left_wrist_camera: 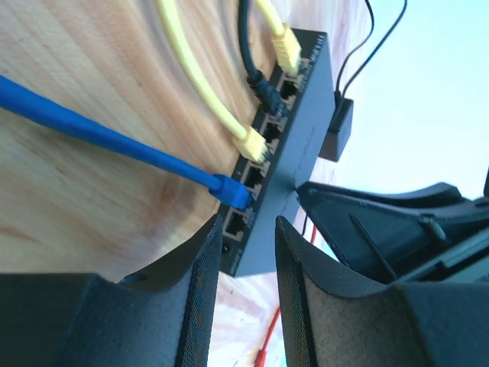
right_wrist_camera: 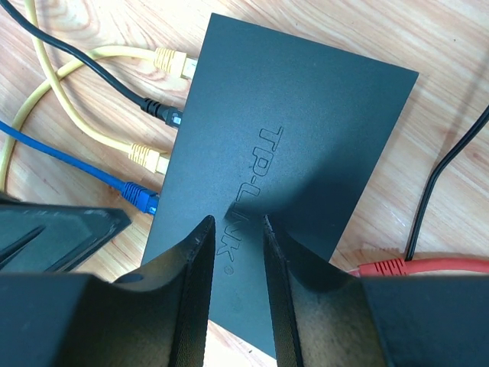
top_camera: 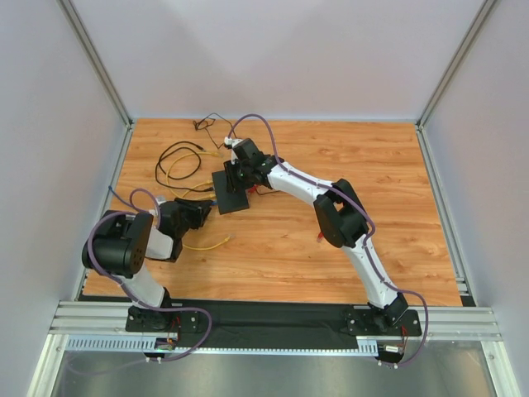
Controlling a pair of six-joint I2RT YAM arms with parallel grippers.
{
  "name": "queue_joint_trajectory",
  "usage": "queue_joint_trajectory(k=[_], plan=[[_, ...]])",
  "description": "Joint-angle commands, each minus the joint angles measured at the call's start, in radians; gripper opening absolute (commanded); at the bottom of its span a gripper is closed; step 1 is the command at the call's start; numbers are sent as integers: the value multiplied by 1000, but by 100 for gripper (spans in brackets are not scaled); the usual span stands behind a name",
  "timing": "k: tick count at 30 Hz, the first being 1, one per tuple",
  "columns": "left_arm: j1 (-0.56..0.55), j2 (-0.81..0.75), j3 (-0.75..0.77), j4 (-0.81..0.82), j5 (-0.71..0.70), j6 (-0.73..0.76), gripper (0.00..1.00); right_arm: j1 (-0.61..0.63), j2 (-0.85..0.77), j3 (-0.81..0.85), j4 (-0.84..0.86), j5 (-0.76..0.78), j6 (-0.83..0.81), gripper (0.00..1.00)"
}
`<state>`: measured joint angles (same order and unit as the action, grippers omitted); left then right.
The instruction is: Pull the plug from the switch port
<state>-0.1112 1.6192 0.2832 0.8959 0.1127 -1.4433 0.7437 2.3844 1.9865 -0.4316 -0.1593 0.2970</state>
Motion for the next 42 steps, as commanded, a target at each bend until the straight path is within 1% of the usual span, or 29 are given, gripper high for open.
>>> queue_joint_trajectory(k=[1,3,5,8,13,22,28,33,42], plan=[[-11,71,-3,202,-48,-84,41,2,15,35,-36,-11,-21,33],[-18,120,2,263,-48,-94,40,2,16,40,-36,-9,-21,33],[-22,140,-9,285,-64,-100,39,2,18,44,-38,-14,-21,33],[-31,117,-16,253,-80,-88,39,0,22,49,-39,-16,-18,33],[-45,73,11,146,-103,-54,41,0,22,52,-38,-23,-15,33],[-51,133,22,182,-108,-80,42,0,25,54,-39,-19,-15,33],[-56,139,57,126,-100,-78,44,-3,24,57,-44,-14,-18,33],[-56,142,82,60,-84,-62,44,-4,38,74,-59,-20,-19,33],[-59,157,97,29,-82,-68,43,-4,50,94,-70,-31,-24,33]])
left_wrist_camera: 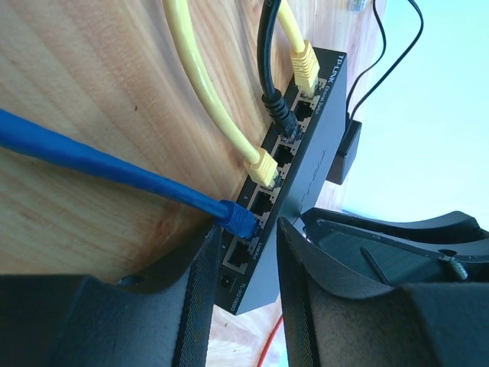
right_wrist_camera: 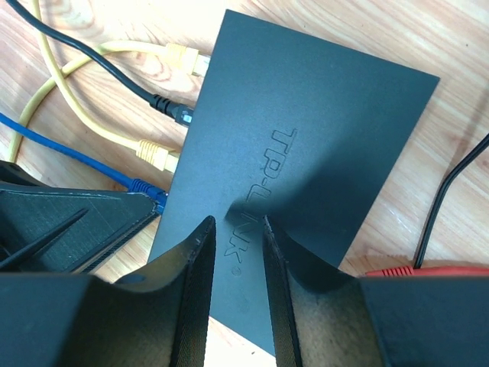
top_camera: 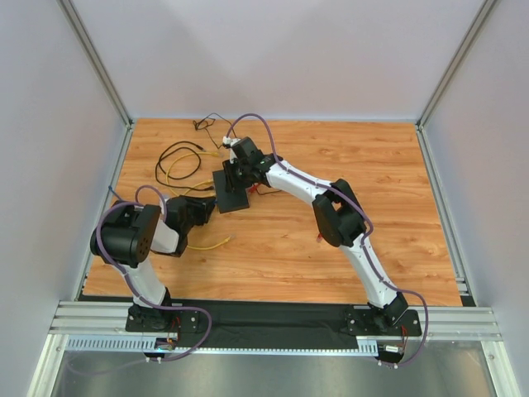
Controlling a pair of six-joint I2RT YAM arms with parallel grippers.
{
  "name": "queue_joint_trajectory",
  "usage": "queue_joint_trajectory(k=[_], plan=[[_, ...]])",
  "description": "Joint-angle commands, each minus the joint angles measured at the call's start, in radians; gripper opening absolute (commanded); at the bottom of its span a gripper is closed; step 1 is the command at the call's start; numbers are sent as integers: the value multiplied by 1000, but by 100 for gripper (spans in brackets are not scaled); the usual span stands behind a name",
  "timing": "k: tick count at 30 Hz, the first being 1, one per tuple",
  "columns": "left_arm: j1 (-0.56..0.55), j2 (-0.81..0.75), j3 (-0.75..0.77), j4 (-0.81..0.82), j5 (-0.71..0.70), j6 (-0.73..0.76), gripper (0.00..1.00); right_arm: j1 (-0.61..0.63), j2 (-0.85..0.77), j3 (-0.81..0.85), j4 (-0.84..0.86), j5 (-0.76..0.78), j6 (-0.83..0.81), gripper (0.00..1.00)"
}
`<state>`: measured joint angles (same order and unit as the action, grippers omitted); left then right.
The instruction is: Pull the plug from the switch port
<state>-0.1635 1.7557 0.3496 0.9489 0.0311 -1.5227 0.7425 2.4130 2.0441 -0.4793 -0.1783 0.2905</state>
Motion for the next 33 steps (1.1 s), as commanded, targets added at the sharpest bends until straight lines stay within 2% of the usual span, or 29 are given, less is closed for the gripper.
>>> queue_joint_trajectory(k=[1,5,11,21,31,33], plan=[[-8,21,37,-27,3,15,42,-3,21,37,-22,-10,-16,33],[-24,-4,45,-96,-23,33,42,-5,26,45,-30,-6,-17,33],[-34,8,23,-84,-54,7,40,-5,37,60,-42,-4,-19,33],[-56,10,63,-205,-91,-17,42,-6,37,65,-47,0,-22,33],[-57,64,31,-94,-102,-50,39,-8,43,68,-47,0,-25,33],[-60,80,55,-105,-88,-48,35,-8,44,71,-48,0,-24,33]])
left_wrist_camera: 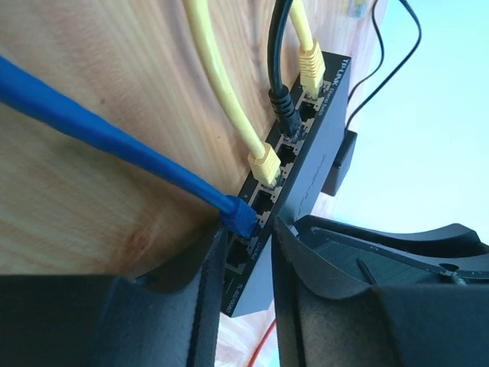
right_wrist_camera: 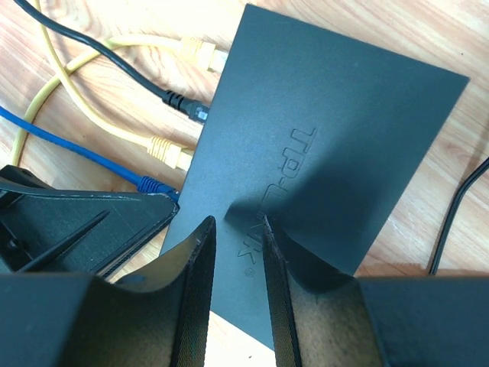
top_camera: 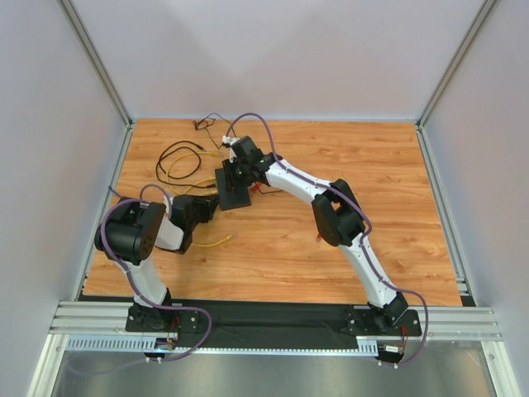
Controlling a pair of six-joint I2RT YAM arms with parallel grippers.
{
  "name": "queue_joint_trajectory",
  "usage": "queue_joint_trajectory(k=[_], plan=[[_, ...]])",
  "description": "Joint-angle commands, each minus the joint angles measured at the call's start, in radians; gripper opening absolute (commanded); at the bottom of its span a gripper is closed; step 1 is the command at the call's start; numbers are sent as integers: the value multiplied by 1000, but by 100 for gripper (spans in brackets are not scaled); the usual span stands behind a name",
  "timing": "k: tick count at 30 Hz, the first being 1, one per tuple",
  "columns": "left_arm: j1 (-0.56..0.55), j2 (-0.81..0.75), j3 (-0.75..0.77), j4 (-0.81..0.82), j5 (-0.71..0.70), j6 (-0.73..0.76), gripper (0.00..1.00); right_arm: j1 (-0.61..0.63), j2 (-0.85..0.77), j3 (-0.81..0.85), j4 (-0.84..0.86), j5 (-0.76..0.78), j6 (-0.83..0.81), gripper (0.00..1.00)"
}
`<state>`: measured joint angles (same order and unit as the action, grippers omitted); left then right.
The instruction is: Pull the plug from the switch port
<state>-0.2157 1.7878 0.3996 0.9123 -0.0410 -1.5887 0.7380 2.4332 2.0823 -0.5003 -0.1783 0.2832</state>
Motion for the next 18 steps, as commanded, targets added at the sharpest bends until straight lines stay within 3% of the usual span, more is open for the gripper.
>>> queue_joint_trajectory(k=[1,6,15,18], plan=[[-11,53,4,-47,-17,15,34,-3,23,33,-29,0,-18,33],[-11,73,-21,13,-31,-1,27,-5,27,41,-34,-3,-18,33],[-11,117,-24,74,-22,-20,31,-8,33,44,-41,-3,-22,33],[-11,142,-27,115,-23,-22,26,-8,33,44,-43,-1,-22,33]])
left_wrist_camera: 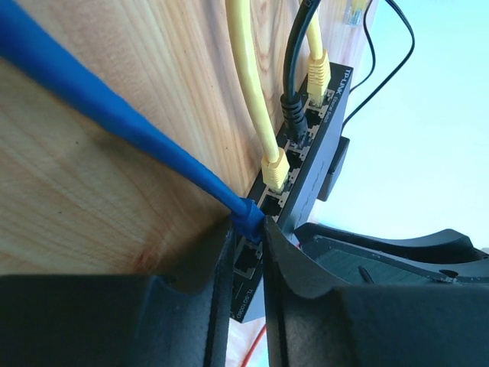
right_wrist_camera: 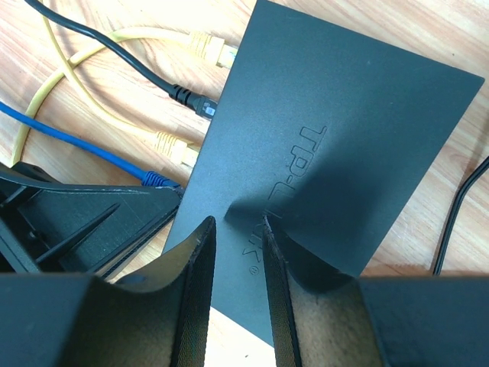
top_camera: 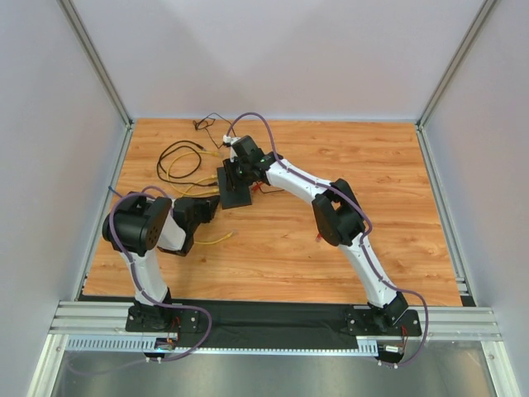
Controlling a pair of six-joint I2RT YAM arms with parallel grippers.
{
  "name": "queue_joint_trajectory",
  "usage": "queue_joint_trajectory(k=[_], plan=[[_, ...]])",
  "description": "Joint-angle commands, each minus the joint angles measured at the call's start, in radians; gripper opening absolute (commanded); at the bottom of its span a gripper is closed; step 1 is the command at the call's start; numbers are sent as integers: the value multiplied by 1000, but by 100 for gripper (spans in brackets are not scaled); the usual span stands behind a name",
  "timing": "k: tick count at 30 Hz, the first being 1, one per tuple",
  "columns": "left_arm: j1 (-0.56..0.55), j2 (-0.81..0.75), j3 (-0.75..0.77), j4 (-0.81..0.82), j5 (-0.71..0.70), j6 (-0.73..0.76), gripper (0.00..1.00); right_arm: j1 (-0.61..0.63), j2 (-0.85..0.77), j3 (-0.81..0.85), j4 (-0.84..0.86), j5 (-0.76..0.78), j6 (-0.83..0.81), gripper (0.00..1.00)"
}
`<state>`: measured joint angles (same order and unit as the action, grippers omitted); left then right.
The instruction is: Pull the plug from the switch port
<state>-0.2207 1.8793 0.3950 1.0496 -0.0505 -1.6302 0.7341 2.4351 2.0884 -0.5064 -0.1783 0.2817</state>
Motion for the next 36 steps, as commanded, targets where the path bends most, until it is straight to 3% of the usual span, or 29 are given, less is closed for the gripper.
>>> queue_joint_trajectory(k=[1,10,24,31,36], plan=[[-5,53,-25,-14,-17,15,25,-4,33,38,-37,-1,-21,33],[-6,49,-41,18,-35,50,0,-4,45,42,-69,22,-16,31],[11,-8,-87,13,-52,142,0,-10,120,114,-195,97,31,27],[27,17,-88,84,-52,104,0,-9,150,133,-225,99,47,26],[32,-20,-55,-6,-46,136,0,-12,156,137,-245,129,54,24]])
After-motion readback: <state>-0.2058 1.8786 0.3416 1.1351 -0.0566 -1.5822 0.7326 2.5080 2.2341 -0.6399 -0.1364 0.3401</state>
